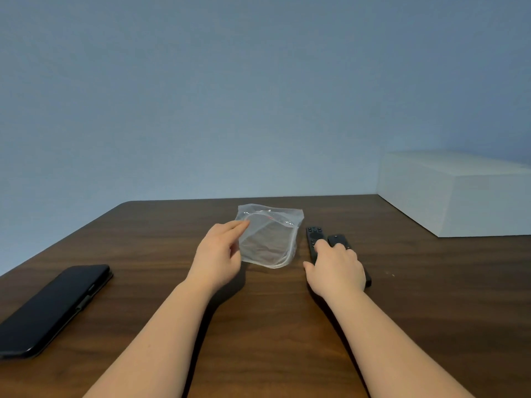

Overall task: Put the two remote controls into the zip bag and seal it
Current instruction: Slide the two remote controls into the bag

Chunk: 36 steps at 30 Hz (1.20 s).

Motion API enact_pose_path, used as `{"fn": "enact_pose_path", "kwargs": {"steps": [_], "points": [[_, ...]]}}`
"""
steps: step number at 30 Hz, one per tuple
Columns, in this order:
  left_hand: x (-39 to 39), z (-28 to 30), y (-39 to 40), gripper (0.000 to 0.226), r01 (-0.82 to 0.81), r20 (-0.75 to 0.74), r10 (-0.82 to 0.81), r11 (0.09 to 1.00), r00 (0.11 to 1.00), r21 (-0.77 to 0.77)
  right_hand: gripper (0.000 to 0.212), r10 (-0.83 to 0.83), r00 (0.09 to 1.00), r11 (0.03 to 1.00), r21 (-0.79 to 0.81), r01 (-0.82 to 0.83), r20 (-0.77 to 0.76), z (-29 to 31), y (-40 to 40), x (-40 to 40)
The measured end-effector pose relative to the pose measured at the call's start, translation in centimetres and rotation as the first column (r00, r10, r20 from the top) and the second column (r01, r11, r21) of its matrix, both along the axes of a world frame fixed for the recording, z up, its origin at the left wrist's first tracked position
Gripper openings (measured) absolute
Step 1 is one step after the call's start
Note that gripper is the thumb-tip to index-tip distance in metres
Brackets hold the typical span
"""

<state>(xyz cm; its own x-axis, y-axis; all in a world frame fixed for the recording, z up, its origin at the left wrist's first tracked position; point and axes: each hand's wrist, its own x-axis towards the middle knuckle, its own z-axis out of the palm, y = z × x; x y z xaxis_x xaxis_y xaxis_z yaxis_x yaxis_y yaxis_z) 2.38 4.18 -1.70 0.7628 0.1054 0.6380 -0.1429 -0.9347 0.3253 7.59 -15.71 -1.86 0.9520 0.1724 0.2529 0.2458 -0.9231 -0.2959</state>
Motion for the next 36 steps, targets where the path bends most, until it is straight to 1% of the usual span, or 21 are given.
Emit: {"fn": "enact_pose_path", "kwargs": {"steps": [2,4,6,7,10,13,15,18,20,22,24,27,30,33,36], "points": [[-0.1,0.2,0.0,0.049,-0.075,0.034,0.074,0.997,0.997,0.037,0.031,-0.007,1.000,1.000,-0.013,0.007,-0.025,0.0,0.0,0.1],[-0.2,0.4,-0.2,0.048,-0.126,0.030,0.124,0.990,0.992,0.066,0.023,-0.006,0.999,1.000,0.007,0.006,-0.046,0.0,0.1,0.2],[-0.1,0.2,-0.5,0.049,-0.114,-0.030,0.117,0.988,0.993,0.104,0.024,-0.001,0.999,0.995,0.104,0.006,-0.043,0.0,0.1,0.4],[0.0,0.1,-0.6,0.050,-0.097,-0.083,0.108,0.988,0.991,0.124,0.025,-0.003,1.000,0.985,0.172,0.005,-0.016,0.1,0.0,0.5],[0.3,-0.1,-1.1,0.054,-0.053,-0.215,0.087,0.986,0.973,0.159,0.025,-0.050,0.983,0.931,0.364,-0.017,0.176,0.6,-0.3,0.5],[0.6,-0.3,-1.5,0.055,-0.028,-0.282,0.074,0.986,0.956,0.165,0.024,-0.072,0.928,0.842,0.522,-0.139,0.365,1.0,-0.4,0.4],[0.8,-0.5,-1.8,0.059,-0.018,-0.323,0.076,0.984,0.943,0.177,0.023,-0.059,0.878,0.785,0.566,-0.254,0.475,1.0,-0.2,0.3],[1.1,-0.9,-1.7,0.066,-0.040,-0.370,0.104,0.983,0.923,0.176,0.021,-0.035,0.807,0.678,0.607,-0.414,0.590,1.2,0.1,-0.2],[1.2,-0.9,-1.4,0.067,-0.072,-0.382,0.127,0.985,0.916,0.154,0.018,-0.004,0.752,0.626,0.588,-0.512,0.659,1.3,0.2,-0.7],[1.2,-0.9,-1.0,0.068,-0.120,-0.383,0.155,0.986,0.910,0.114,0.021,0.055,0.713,0.613,0.540,-0.577,0.699,1.2,0.3,-1.0],[1.1,-0.9,-0.7,0.067,-0.169,-0.365,0.177,0.984,0.914,0.053,0.019,0.139,0.726,0.636,0.501,-0.587,0.674,1.0,0.4,-1.1],[1.2,-0.9,-0.4,0.068,-0.181,-0.329,0.172,0.983,0.929,0.003,0.016,0.225,0.761,0.692,0.450,-0.564,0.608,0.7,0.7,-1.0],[1.3,-0.8,-0.7,0.066,-0.134,-0.266,0.129,0.991,0.955,-0.001,0.016,0.281,0.753,0.718,0.391,-0.576,0.595,0.5,0.8,-1.2],[1.3,-0.7,-1.2,0.063,-0.060,-0.203,0.056,0.998,0.978,-0.013,0.017,0.319,0.749,0.736,0.346,-0.582,0.581,0.4,1.1,-1.5],[1.3,-0.7,-1.3,0.063,0.028,-0.163,-0.036,0.998,0.986,-0.050,0.014,0.341,0.753,0.778,0.282,-0.562,0.562,0.1,1.5,-1.4]]}}
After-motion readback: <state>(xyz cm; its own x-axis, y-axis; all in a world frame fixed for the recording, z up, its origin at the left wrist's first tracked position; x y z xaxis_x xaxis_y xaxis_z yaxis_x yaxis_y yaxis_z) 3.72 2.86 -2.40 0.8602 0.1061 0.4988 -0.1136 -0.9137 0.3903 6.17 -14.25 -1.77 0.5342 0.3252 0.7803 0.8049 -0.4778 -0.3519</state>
